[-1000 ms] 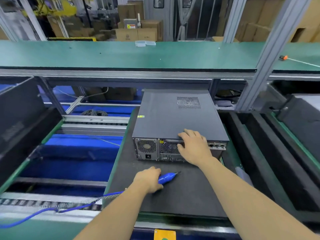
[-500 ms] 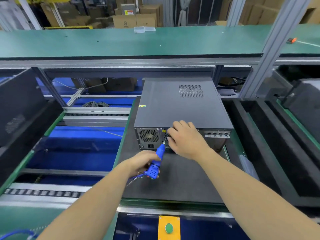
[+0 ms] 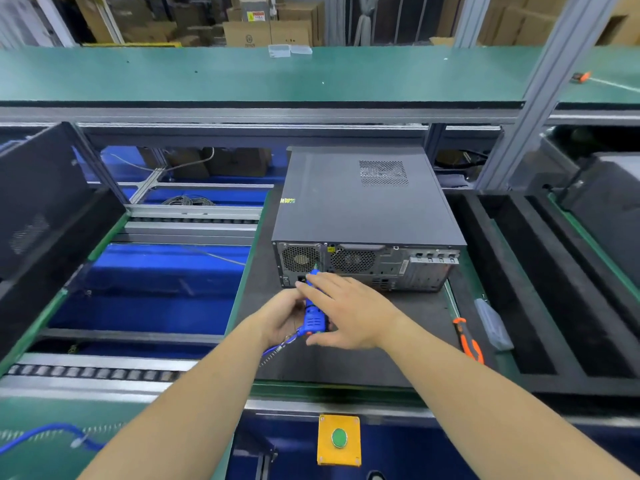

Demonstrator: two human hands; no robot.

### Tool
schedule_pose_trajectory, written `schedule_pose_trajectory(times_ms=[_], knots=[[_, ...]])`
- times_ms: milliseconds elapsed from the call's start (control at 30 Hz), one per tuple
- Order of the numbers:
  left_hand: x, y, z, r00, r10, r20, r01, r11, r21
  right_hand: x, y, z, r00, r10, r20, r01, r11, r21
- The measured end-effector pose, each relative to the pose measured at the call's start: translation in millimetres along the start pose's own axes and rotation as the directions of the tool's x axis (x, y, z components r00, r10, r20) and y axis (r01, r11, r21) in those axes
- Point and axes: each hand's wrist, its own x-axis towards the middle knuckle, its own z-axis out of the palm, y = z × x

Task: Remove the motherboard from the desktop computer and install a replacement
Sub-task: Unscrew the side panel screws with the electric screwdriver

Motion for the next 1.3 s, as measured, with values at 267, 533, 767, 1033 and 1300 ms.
schedule_pose_trajectory(times_ms=[267, 533, 767, 1033, 1300], knots=[[-17, -10, 14, 0.990, 0.046, 0.135, -0.048, 0.999, 0.012, -16, -1, 13, 0.988, -0.049, -0.149, 0.042, 0.998, -0.054], [-20, -3, 24, 0.984, 0.081, 0.157, -0.097, 0.991, 0.095, -15, 3, 9, 0.987, -0.013, -0.159, 0.008, 0.999, -0.034], [-18, 1, 24, 0.990, 0.090, 0.110, -0.101, 0.990, 0.099, -8, 4, 7, 0.991, -0.003, -0.137, 0.000, 1.000, -0.025], [-15, 8, 26, 0.989, 0.089, 0.117, -0.101, 0.990, 0.098, -3, 7, 4, 0.990, 0.022, -0.138, -0.023, 1.000, -0.006], [-8, -1, 22, 0.986, 0.105, 0.127, -0.114, 0.991, 0.065, -8, 9, 5, 0.992, 0.004, -0.124, -0.006, 1.000, -0.013]])
